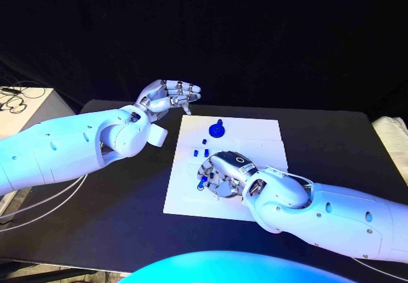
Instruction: Assemble the parts on the task board
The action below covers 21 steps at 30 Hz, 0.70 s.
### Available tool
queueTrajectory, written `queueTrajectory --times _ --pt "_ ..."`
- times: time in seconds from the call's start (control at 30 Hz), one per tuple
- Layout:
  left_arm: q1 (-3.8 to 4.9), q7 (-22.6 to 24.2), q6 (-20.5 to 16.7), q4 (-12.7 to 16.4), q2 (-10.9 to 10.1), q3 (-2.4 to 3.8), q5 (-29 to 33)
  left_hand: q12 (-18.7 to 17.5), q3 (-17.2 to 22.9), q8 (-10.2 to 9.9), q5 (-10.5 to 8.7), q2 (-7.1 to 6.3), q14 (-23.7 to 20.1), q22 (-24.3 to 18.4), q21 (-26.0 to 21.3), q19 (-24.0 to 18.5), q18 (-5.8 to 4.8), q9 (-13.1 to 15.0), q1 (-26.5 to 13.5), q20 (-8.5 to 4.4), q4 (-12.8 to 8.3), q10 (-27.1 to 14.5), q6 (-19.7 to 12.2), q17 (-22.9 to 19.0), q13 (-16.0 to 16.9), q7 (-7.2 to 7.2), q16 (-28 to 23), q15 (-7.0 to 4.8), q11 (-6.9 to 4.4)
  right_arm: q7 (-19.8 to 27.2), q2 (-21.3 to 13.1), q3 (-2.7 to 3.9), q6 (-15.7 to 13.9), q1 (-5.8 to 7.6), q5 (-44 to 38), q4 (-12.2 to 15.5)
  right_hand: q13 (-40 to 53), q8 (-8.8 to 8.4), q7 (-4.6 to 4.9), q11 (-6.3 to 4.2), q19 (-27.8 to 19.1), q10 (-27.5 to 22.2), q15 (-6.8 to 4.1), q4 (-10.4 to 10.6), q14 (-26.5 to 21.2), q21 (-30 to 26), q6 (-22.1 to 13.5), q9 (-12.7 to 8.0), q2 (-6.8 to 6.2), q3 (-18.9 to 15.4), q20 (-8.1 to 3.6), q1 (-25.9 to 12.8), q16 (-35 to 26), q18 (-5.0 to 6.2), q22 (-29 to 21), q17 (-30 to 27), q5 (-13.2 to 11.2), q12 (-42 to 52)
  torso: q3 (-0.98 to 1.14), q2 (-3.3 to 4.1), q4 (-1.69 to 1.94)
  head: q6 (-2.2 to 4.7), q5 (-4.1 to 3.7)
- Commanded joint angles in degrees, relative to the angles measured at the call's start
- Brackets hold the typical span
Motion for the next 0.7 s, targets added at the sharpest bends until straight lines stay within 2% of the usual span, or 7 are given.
queueTrajectory --times 0.03,0.7 --pt "0.02 0.19 0.9 0.13 0.12 0.04 0.43 0.25 -0.36 -0.13 0.26 0.4 0.06 -0.09 -0.23 0.48 0.86 -0.05 -0.15 0.06 0.11 -0.36 0.05 -0.05 -0.04 0.13 -0.19 -0.03 -0.07 -0.4 0.18 -0.02 1.15 -0.16 -0.89 -0.21 1.85 0.19 0.06 -3.46 -0.08 3.78 -0.26 -0.25 0.59 -0.29 0.2 0.18 0.63 0.17 -0.11 0.04 -0.13 -0.97 2.02 -0.12 0.29 0.18 -0.04 -0.04 0.08 -0.14 -0.01" --pt "0.03 0.15 0.88 0.14 0.0 0.04 0.44 0.25 -0.36 -0.13 0.26 0.4 0.06 -0.09 -0.23 0.48 0.86 -0.05 -0.15 0.06 0.11 -0.36 0.05 -0.05 -0.04 0.13 -0.19 -0.03 -0.07 -2.42 1.5 -0.19 2.05 -1.08 -3.56 -2.17 1.88 0.21 0.06 -3.46 -0.09 3.8 -0.26 -0.37 0.58 -0.3 0.18 0.24 0.64 0.25 -0.1 -0.06 -0.15 -0.96 2.03 -0.18 0.27 0.11 -0.05 -0.04 0.05 -0.33 0.31"
